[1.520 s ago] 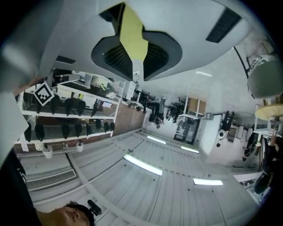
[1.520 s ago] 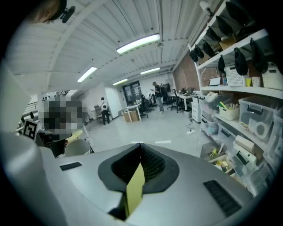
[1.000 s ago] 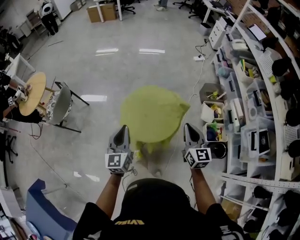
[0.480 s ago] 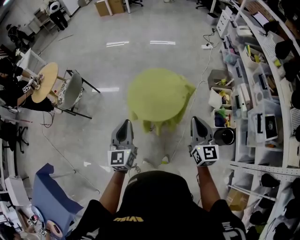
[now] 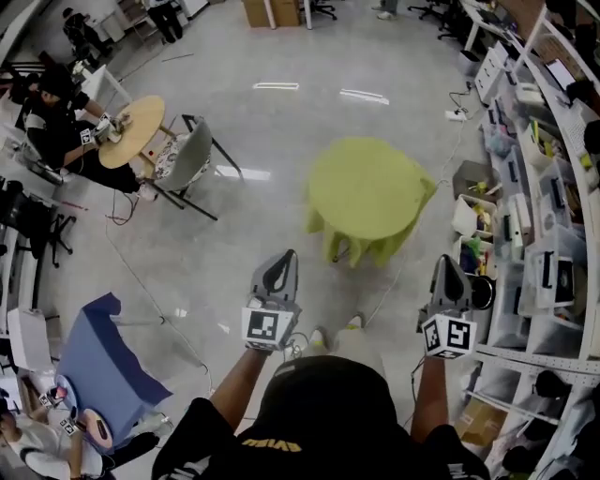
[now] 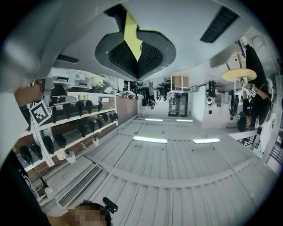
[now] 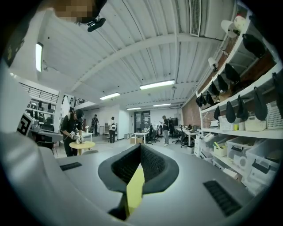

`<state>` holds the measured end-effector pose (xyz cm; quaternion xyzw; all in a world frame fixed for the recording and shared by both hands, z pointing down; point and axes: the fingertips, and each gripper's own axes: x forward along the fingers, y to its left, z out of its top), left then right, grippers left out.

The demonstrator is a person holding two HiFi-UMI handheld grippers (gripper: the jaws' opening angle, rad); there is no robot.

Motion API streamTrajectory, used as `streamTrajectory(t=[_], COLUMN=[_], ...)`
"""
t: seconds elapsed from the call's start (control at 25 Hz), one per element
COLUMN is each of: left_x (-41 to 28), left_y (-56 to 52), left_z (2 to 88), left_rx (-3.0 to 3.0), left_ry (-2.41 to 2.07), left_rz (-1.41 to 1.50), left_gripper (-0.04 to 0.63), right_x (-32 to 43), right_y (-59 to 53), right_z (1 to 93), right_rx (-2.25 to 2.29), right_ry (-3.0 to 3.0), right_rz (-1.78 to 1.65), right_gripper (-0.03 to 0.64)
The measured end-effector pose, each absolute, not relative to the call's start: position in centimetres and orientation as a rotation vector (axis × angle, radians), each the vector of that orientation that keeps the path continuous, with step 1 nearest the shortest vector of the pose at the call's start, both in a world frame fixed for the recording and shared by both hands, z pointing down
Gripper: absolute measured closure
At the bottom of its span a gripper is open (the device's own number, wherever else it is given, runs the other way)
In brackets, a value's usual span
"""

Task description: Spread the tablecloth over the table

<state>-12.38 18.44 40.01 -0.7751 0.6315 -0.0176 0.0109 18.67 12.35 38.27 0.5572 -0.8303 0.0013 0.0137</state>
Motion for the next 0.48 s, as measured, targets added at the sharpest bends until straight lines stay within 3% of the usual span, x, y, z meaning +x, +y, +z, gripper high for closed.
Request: streamTrajectory(t=[0.28,0.48], left_x=[-19.6,-17.5], left_y=[24.3,25.4], left_z=[39.6,40.4], left_rx=[-2.425,-2.446], left_ry=[2.015,1.999], left_rz=[0.024,-0.009], left_gripper=[0.578,0.578], right_x=[10.5,12.9], right_y=[18.2,20.1], right_z=[37.1,37.9], right_rx=[1.689,1.71], right_ry=[-2.64,-2.608], right_rz=[-0.046,-0.033], right_gripper=[0.617,0.617])
